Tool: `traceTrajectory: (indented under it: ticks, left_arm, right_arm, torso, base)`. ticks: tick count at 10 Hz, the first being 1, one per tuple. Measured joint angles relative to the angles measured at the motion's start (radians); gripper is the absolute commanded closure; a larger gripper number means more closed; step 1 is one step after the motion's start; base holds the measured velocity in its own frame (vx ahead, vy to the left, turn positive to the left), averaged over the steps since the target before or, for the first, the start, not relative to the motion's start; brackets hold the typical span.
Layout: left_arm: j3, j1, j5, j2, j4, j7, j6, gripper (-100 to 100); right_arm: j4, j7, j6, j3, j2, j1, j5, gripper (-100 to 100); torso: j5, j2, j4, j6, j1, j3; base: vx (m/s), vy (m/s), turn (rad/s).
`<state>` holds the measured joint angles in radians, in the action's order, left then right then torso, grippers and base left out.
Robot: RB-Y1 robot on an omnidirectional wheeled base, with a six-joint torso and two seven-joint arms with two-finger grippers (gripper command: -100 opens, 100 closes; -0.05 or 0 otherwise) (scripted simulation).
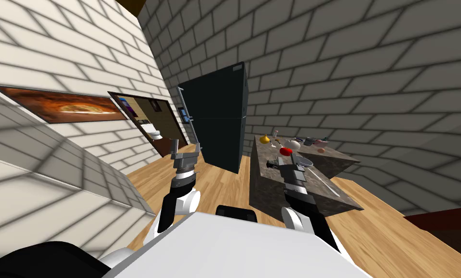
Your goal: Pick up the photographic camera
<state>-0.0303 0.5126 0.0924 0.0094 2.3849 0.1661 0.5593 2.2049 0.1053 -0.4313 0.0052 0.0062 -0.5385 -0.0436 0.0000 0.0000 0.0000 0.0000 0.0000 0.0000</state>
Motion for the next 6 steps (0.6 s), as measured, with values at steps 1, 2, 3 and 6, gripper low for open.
traceTrajectory:
  ticks: [1, 2, 3, 6]
  left_arm:
    - [0.0, 0.0, 0.0, 0.0, 0.0, 0.0, 0.0, 0]
    - [0.0, 0.0, 0.0, 0.0, 0.0, 0.0, 0.0, 0]
    - [0.0, 0.0, 0.0, 0.0, 0.0, 0.0, 0.0, 0]
    - [0.0, 0.0, 0.0, 0.0, 0.0, 0.0, 0.0, 0]
  right_arm:
    - [-0.005, -0.004, -0.003, 0.002, -0.018, 0.004, 0.0, -100]
    - [-0.016, -0.013, -0.009, 0.006, -0.041, 0.015, 0.0, -100]
    - [-0.029, -0.026, -0.018, 0.014, -0.066, 0.023, 0.002, -100]
    - [-0.071, -0.076, -0.046, 0.05, -0.157, 0.055, 0.003, -100]
  torso:
    - [0.0, 0.002, 0.0, 0.0, -0.001, 0.001]
    - [0.0, 0.006, 0.001, 0.0, -0.002, 0.003]
    - [0.0, 0.01, 0.002, 0.0, -0.002, 0.005]
    - [0.0, 0.015, 0.003, 0.0, -0.001, 0.009]
  base:
    - [-0.11, -0.022, 0.044]
    - [-0.169, -0.024, 0.049]
    - [-0.227, -0.036, 0.06]
    - [-0.245, -0.027, 0.112]
